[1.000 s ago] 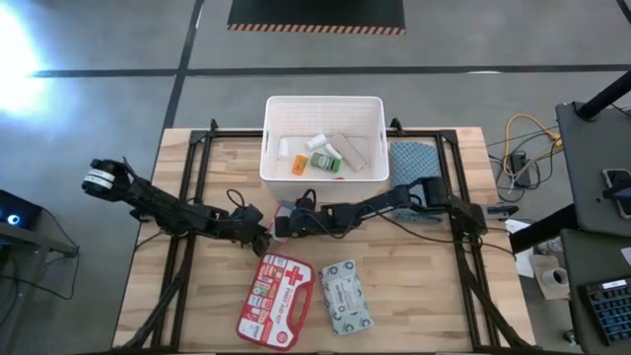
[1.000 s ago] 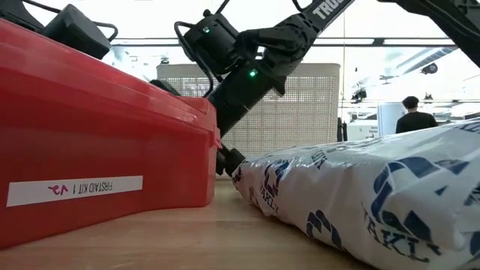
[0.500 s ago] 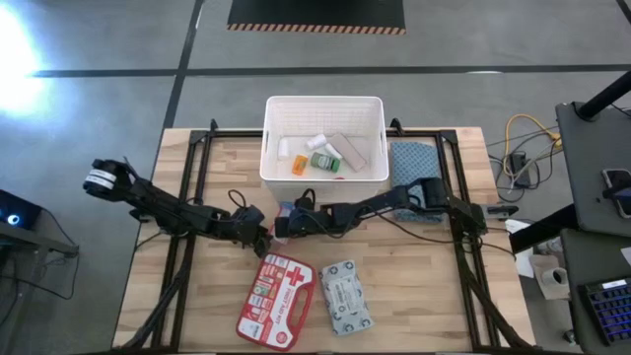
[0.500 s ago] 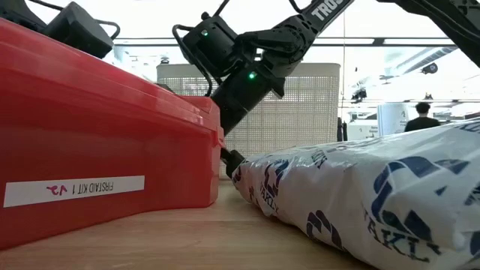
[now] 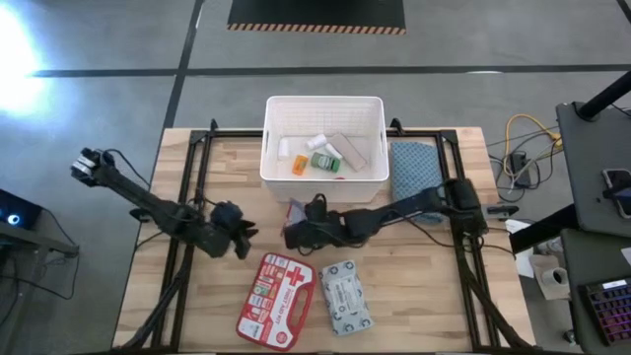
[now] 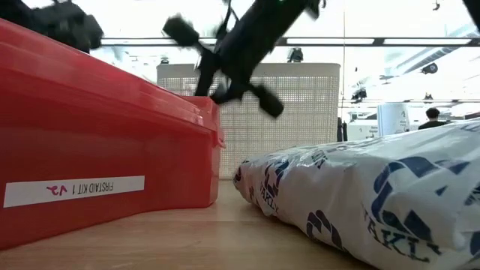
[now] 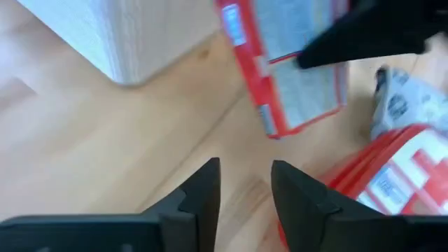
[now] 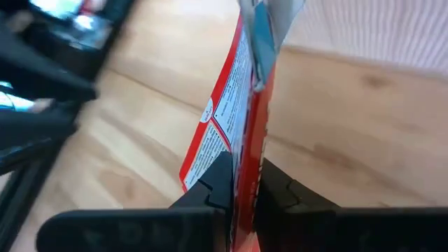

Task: Pick & place medical supplies in basket/bin
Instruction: Put the bandage box into the white bin

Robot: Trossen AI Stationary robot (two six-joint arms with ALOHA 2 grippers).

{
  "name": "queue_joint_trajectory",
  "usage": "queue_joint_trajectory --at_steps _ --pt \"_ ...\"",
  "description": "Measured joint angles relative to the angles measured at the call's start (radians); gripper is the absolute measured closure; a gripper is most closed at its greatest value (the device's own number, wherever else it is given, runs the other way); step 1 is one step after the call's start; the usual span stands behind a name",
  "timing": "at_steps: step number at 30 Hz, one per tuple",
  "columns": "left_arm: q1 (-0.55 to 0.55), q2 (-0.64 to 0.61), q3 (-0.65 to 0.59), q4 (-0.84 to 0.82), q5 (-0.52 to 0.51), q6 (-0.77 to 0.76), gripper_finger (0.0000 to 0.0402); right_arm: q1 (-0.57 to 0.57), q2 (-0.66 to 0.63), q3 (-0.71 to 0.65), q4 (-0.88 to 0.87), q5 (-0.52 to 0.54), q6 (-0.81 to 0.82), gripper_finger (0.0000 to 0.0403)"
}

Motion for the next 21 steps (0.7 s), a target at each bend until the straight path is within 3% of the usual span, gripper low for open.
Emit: queue_joint_trajectory --at_steps 4,8,13,15,21 --pt "-0.036 -0.079 0.024 -0.052 -0.089 -0.028 0.0302 0.058 -0.104 0.001 -0.042 0.110 -0.063 0.0383" --pt "-0.037 -0.117 0.036 -0.054 -0.105 -0.030 0.0306 0.099 -0.232 0.002 -0.036 0.217 -0.130 0.0383" --pt "-0.037 -0.124 0.038 -0.050 -0.124 -0.030 0.0307 0.045 -0.353 0.027 -0.034 0.322 -0.275 0.0379" --pt "-0.037 -0.122 0.038 -0.040 -0.126 -0.030 0.0307 -0.036 -0.386 0.036 -0.054 0.253 -0.296 0.0377" --pt "-0.037 -0.115 0.038 0.012 -0.125 -0.031 0.0305 -0.364 -0.388 0.044 -0.149 -0.172 -0.323 0.0348"
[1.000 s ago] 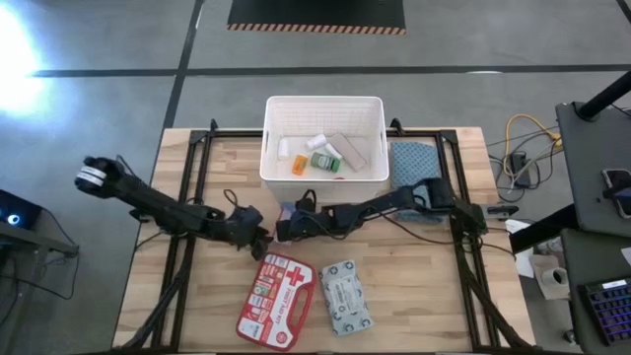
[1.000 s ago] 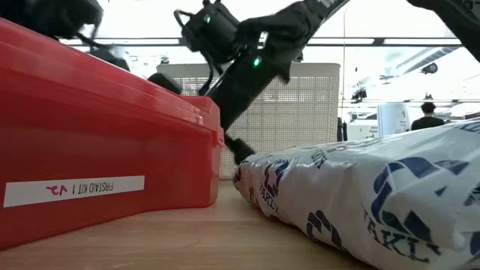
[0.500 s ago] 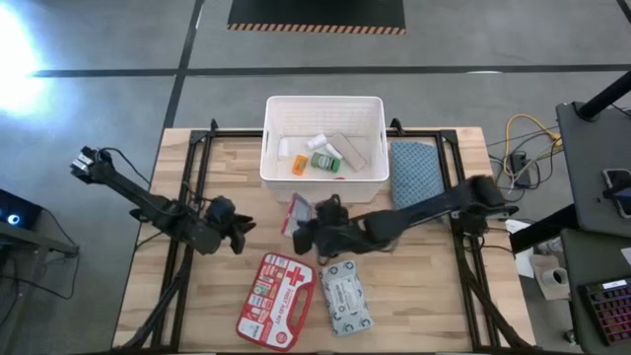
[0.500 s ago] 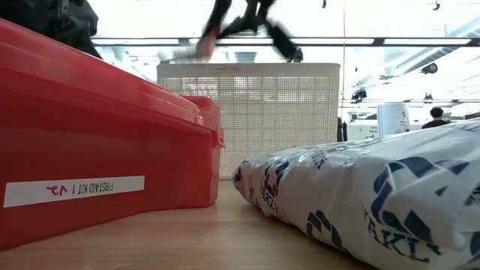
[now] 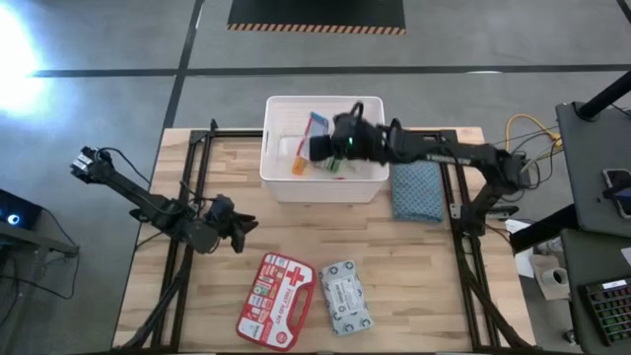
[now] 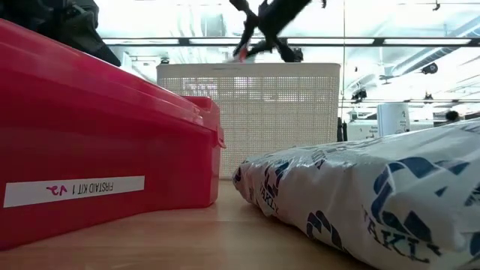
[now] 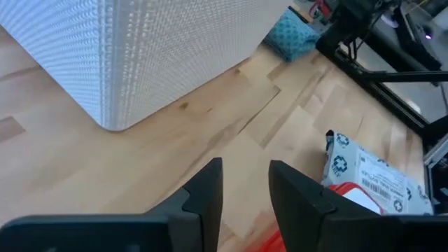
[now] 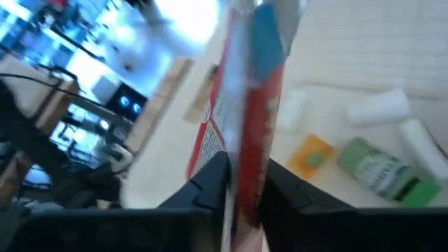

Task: Pick & place medical supplies in basket/bin
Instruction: Put the bandage box into the white bin, then put the mailer bag into the white bin

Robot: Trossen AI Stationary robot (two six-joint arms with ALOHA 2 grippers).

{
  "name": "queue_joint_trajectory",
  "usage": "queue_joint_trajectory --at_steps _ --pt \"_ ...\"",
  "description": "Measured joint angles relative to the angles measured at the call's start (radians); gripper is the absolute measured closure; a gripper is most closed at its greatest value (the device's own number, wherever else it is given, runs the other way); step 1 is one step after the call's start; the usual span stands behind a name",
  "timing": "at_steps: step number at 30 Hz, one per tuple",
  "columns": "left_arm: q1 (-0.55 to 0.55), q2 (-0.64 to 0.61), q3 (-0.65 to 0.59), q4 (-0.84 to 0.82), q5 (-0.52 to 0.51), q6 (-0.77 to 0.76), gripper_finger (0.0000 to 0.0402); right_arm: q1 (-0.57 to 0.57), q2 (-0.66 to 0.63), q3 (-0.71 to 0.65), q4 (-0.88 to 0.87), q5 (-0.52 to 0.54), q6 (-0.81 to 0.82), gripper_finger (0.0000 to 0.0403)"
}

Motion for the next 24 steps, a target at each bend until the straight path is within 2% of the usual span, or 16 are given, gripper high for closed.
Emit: queue_joint_trajectory --at_steps 4,8,12,16,19,22,24 --pt "0.000 -0.002 0.000 -0.002 0.001 -0.053 0.0290 -0.105 0.017 0.002 -0.037 -0.130 -0.013 0.0280" --pt "0.000 -0.002 0.000 -0.002 0.005 -0.081 0.0274 -0.141 0.018 0.002 -0.030 -0.125 -0.042 0.0209" --pt "-0.001 -0.002 0.000 -0.003 0.012 -0.081 0.0270 -0.129 0.001 0.018 -0.025 -0.088 -0.115 0.0160" --pt "-0.001 -0.002 0.000 -0.003 0.014 -0.080 0.0270 -0.051 -0.026 0.021 -0.021 -0.077 -0.246 0.0133" --pt "-0.001 -0.002 0.000 -0.003 0.014 -0.079 0.0270 0.035 -0.031 0.021 -0.073 -0.097 -0.272 0.0128" --pt "0.000 -0.002 0.000 -0.003 0.026 -0.079 0.0270 0.108 -0.031 0.021 -0.195 -0.200 -0.229 0.0131" --pt "0.000 -0.002 0.000 -0.003 0.083 -0.078 0.0270 0.158 -0.024 0.020 -0.265 -0.278 -0.162 0.0136"
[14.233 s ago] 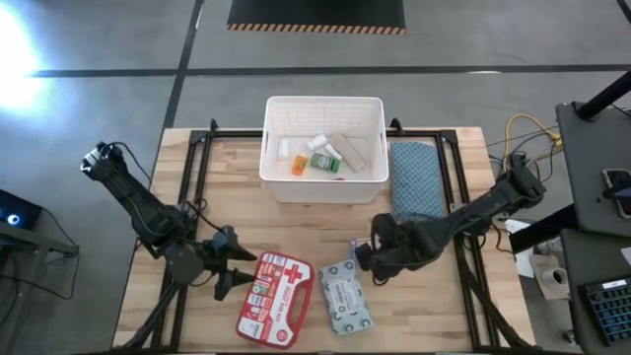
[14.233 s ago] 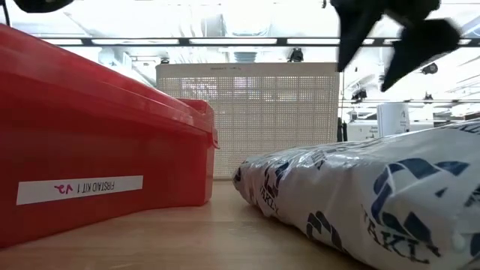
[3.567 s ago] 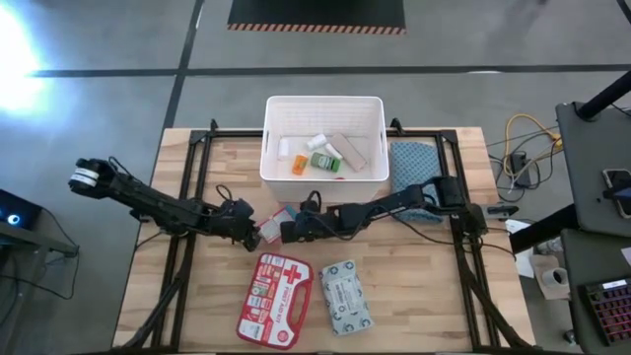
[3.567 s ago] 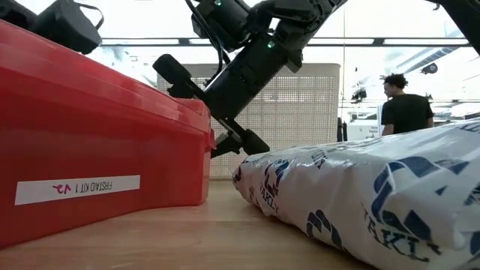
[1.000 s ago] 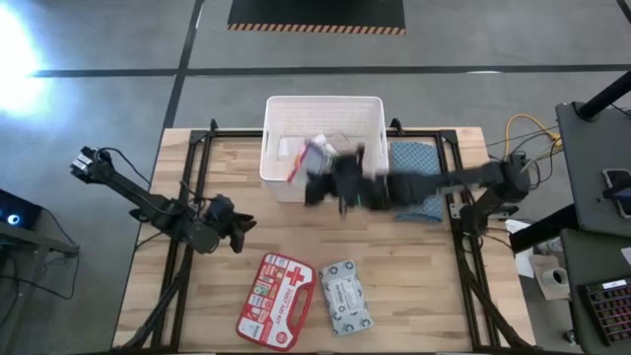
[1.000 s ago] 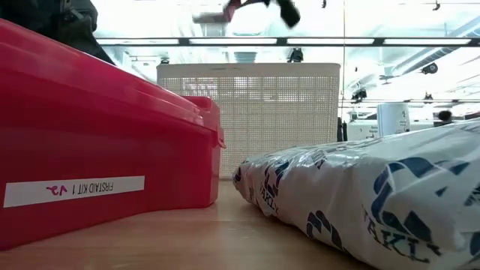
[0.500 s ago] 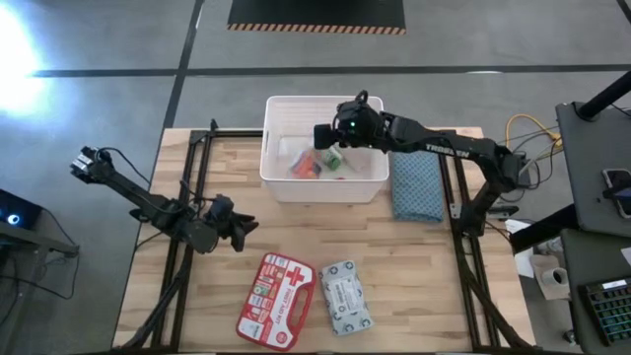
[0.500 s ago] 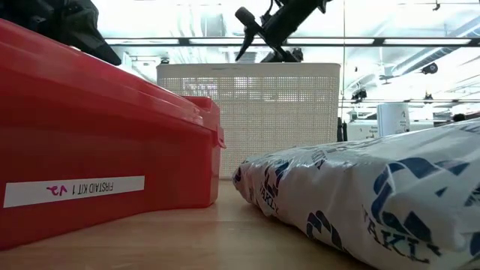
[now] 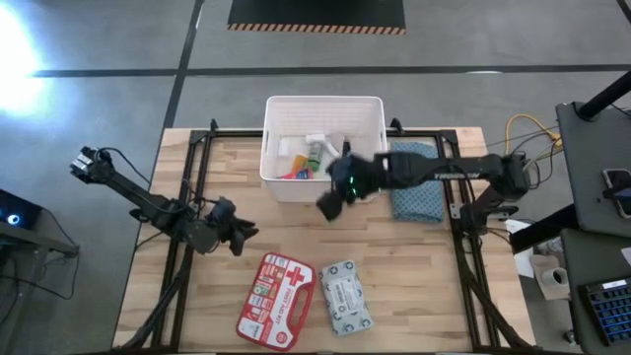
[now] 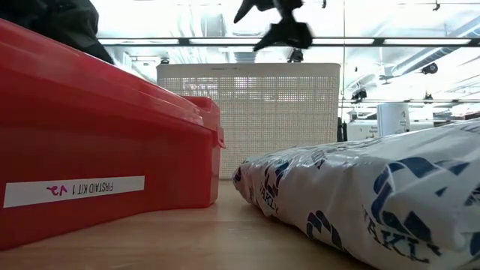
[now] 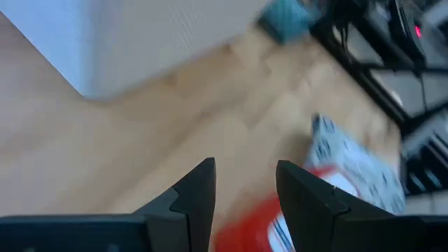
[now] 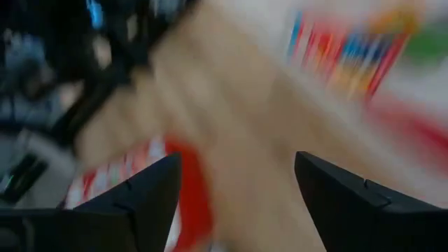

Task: Pick & place medical supplies in basket/bin
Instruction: Put the mailer bag into the white bin

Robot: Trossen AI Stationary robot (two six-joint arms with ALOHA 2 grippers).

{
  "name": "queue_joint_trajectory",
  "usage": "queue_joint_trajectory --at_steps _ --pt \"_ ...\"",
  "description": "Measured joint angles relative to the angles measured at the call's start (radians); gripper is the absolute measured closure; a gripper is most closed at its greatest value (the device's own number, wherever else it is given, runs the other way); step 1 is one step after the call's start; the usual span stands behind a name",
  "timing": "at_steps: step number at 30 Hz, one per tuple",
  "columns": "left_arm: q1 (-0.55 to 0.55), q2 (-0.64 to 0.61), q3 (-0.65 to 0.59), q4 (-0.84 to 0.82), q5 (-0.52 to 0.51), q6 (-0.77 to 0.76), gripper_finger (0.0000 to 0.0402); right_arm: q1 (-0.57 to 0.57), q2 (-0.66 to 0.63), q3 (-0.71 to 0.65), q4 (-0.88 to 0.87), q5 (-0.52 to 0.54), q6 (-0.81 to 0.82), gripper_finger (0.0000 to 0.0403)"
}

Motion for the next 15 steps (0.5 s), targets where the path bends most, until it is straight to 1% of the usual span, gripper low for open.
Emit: queue_joint_trajectory --at_steps 4,7,11,15 --pt "0.000 0.016 0.000 0.000 0.149 0.001 0.0270 0.114 0.026 -0.017 -0.105 -0.094 0.178 0.0143" --pt "0.000 0.045 -0.007 0.001 0.239 0.035 0.0269 0.204 0.049 -0.035 -0.128 -0.101 0.297 0.0143" --pt "-0.001 0.093 -0.021 0.000 0.301 0.063 0.0269 0.313 0.079 -0.073 -0.136 -0.090 0.472 0.0136" --pt "-0.001 0.130 -0.022 0.003 0.340 0.064 0.0269 0.418 0.115 -0.123 -0.138 -0.091 0.662 0.0125"
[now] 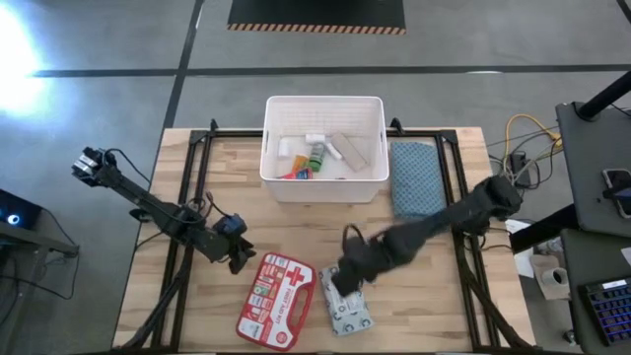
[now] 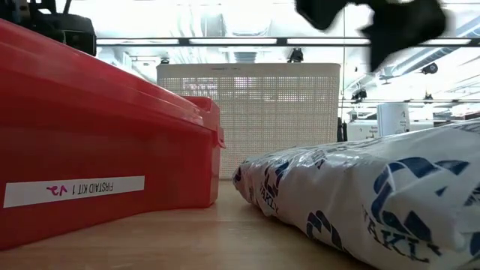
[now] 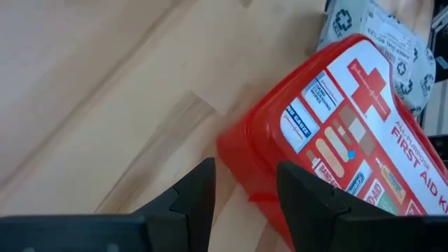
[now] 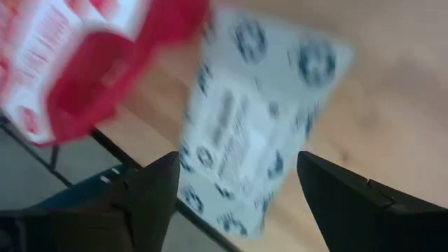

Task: Pick & place medical supplies in basket/bin
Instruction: Put the mailer bag into the white bin

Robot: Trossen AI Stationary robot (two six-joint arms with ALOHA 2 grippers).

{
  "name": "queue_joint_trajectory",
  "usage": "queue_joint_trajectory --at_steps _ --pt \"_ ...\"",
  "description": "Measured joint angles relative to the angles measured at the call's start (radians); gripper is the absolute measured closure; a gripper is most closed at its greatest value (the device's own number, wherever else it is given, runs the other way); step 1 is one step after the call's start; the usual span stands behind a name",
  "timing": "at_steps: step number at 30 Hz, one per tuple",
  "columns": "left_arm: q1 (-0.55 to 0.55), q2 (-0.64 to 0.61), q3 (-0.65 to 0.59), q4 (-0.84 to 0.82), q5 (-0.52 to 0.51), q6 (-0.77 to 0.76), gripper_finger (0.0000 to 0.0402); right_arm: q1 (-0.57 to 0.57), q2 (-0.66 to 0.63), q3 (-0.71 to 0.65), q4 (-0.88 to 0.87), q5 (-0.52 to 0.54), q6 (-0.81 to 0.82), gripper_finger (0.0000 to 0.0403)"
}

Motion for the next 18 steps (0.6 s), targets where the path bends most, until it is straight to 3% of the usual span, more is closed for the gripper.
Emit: queue_joint_trajectory --at_steps 8,15,18 --pt "-0.001 0.015 0.001 0.037 0.041 0.005 0.0269 0.161 0.111 -0.021 0.073 0.007 0.143 0.0079" --pt "-0.006 -0.005 0.079 0.248 0.050 0.130 0.0269 0.188 0.172 -0.033 0.123 0.061 0.061 0.0045" --pt "-0.006 0.032 0.146 0.261 0.049 0.150 0.0269 0.174 0.186 -0.071 0.178 0.058 0.003 0.0044"
